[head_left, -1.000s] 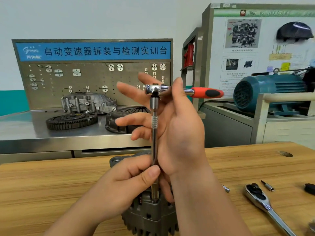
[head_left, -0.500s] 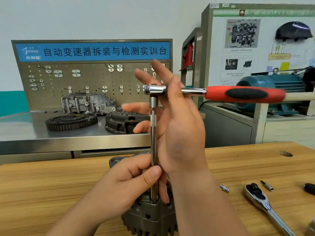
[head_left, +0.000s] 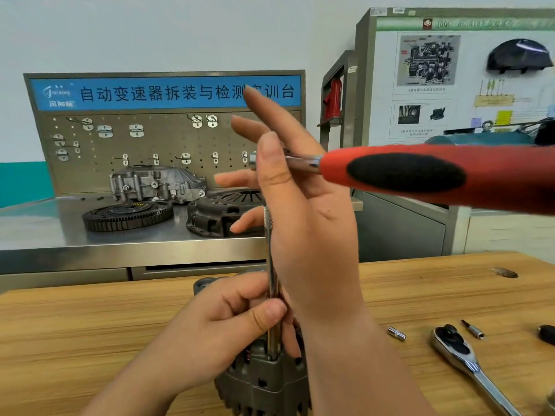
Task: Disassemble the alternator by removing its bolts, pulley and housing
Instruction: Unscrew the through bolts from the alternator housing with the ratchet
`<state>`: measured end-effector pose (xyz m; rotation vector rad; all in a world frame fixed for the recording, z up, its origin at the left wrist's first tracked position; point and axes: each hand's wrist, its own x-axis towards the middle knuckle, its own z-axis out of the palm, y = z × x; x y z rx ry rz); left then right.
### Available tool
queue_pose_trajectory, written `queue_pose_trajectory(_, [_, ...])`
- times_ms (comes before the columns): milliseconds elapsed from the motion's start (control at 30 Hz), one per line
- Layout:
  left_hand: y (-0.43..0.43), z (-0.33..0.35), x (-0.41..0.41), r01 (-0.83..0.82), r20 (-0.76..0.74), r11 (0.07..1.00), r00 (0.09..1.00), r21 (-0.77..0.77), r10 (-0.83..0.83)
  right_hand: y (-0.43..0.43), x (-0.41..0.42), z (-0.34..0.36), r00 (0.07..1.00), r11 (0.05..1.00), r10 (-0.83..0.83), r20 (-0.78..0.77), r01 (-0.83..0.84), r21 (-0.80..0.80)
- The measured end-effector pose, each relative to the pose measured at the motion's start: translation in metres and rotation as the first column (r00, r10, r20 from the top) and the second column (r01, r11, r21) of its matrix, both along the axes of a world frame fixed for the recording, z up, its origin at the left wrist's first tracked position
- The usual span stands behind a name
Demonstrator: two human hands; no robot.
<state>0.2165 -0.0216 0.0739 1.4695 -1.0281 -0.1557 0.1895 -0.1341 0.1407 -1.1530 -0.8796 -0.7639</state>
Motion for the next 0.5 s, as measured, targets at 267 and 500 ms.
queue_pose_trajectory(267, [0.0021, -0.0004, -0.0001, 0.031, -0.017, 0.999, 0.999, 0.013, -0.031, -0.0053, 0.0039, 0.0011, 0.825, 0.882, 0.471, -0.311, -0.45, 0.14])
queue_pose_trajectory(500, [0.0011, -0.0005, 0.0004, 0.025, -0.016, 1.0, 1.0, 0.004, -0.025, -0.0034, 0.0044, 0.0, 0.977, 0.99, 0.143, -0.159, -0.141, 0.019])
